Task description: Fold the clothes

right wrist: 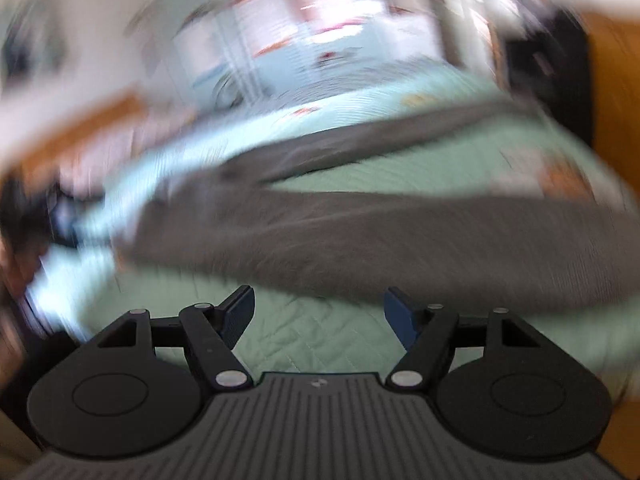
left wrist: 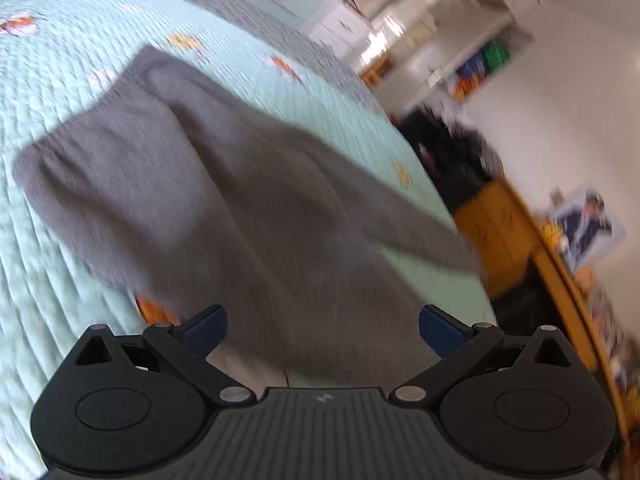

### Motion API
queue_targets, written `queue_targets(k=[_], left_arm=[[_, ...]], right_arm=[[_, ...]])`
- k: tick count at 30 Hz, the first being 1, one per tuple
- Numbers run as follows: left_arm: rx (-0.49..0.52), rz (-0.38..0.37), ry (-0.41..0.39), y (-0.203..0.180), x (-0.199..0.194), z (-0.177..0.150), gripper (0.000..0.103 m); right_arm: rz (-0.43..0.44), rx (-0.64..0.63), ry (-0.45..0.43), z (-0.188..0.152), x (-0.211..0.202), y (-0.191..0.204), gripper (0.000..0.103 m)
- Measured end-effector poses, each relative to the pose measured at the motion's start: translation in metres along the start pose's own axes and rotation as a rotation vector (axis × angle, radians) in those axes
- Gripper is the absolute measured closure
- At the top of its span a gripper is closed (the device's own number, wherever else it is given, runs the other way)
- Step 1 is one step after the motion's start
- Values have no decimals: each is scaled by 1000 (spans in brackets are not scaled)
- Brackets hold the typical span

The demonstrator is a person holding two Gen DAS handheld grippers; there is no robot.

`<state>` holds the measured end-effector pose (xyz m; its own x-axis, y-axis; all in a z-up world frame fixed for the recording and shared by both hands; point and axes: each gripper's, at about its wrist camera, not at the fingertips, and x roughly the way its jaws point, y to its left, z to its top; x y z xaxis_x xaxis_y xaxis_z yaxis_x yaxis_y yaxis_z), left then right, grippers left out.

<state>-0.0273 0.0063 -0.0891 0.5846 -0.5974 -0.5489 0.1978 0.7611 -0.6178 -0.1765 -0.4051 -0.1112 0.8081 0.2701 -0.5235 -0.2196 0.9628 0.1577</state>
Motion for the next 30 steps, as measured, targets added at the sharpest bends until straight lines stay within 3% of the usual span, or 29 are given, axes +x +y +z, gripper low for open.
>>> queue_targets(k=[4, 9, 11, 13, 14, 16, 19, 25, 30], left_arm=[[18, 1, 52, -3, 8, -15, 1], [31, 9, 103, -5, 20, -30, 1], [36, 13, 123, -5, 24, -37, 1], [41, 16, 143, -6, 29, -43, 1], [44, 18, 154, -7, 31, -46, 1], [49, 21, 174, -8, 36, -52, 1], [79, 20, 198, -14, 43, -58, 1], [139, 20, 235, -29, 55, -66, 1], [191, 50, 251, -42, 69, -64, 1]], right_arm=[[-112, -429, 14, 3, 30, 52, 28], [-264, -892, 35, -16, 63, 84, 19], [-272, -1012, 22, -22, 67, 89, 18], [-259, -1047, 17, -18, 68, 88, 21], [-254, -1041, 20, -14, 68, 86, 26], [-252, -993, 24, -2, 67, 83, 65], [-221, -891, -19, 15, 60, 78, 75], [-27, -355, 13, 85, 65, 26, 77], [75, -24, 34, 107, 92, -17, 76]])
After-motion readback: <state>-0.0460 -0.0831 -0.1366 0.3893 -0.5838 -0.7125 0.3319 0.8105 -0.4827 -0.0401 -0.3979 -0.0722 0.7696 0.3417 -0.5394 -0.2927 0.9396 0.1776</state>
